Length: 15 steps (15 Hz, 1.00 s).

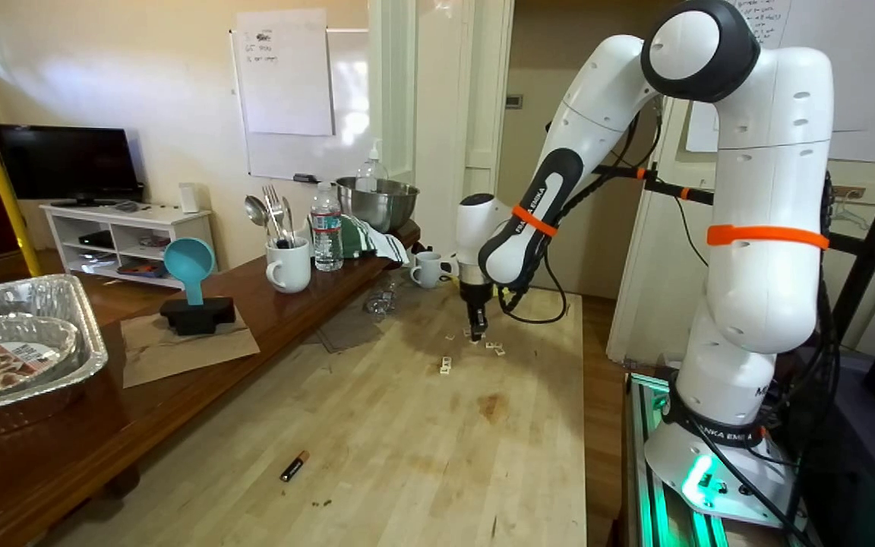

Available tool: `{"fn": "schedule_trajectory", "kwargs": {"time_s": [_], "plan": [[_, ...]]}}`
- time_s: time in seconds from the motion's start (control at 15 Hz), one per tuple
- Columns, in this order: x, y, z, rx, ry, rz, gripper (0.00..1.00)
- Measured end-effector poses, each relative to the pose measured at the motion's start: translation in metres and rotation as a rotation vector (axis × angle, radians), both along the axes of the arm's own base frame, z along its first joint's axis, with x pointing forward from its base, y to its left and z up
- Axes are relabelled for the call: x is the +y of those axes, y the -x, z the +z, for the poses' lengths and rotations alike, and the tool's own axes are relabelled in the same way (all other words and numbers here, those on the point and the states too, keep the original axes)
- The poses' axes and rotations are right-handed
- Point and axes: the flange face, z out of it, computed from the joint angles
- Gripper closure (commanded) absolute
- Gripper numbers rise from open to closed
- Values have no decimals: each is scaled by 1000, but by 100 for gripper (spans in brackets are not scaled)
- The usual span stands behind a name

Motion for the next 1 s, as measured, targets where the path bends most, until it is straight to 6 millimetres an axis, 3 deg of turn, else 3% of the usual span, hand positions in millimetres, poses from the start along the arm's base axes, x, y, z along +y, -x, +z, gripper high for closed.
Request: {"fn": "schedule_trajectory", "kwargs": {"time_s": [1.0], "plan": [[22, -17, 0, 17, -36, -744, 100]]}}
